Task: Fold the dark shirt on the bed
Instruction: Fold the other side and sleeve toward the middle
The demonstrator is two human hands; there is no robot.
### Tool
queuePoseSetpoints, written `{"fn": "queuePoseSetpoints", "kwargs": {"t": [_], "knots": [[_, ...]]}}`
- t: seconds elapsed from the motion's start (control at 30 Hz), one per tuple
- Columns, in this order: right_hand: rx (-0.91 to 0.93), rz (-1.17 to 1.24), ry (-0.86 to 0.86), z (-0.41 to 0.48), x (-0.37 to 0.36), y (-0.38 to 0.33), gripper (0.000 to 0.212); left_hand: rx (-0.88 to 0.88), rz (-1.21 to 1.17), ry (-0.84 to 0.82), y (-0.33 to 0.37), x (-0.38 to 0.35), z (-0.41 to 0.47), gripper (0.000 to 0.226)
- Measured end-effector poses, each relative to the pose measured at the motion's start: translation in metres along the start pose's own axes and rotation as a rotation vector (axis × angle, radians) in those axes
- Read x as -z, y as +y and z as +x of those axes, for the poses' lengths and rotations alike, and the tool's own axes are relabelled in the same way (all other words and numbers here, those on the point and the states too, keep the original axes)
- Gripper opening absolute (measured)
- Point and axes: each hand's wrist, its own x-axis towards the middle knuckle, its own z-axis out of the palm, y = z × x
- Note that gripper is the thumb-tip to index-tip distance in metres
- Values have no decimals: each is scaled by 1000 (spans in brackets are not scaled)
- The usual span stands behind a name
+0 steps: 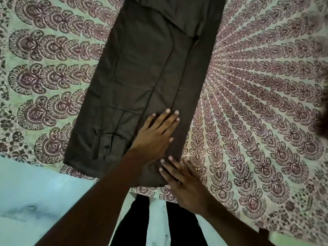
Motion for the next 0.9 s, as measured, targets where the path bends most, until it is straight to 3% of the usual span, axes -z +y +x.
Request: {"fn": "queuePoseSetpoints", "kwargs": {"t": [0.1, 0.2, 0.27, 0.37, 0.47, 0.53, 0.6, 0.77, 0.83, 0.9], "knots": [[-76, 205, 216, -10, 19, 11, 46, -21, 13, -60, 3, -9, -20, 72], [-258, 223, 389, 24, 38, 37, 44, -37, -4, -107, 7, -12, -58, 80], [-363, 197, 379, 60, 47, 63, 47, -51, -19, -139, 13, -13, -84, 83], [-518, 76, 197, 100, 42, 87, 62, -38, -75, -132, 18, -7, -102, 75], [-483, -6, 102, 90, 25, 67, 72, 12, -180, 30, 12, 11, -86, 52], [-407, 16, 64, 65, 13, 40, 76, 80, -213, 83, 6, 24, -62, 55], [-356, 57, 33, 40, 9, 14, 76, 50, -140, 27, -2, 30, -38, 66], [-396, 104, 245, 29, 23, 11, 46, -145, 58, -293, -29, 31, -5, 97], [-457, 156, 329, 48, 39, 32, 39, -157, 40, -319, -30, 41, 2, 90], [-501, 187, 377, 77, 57, 58, 35, -126, -30, -221, -33, 50, 7, 74]]}}
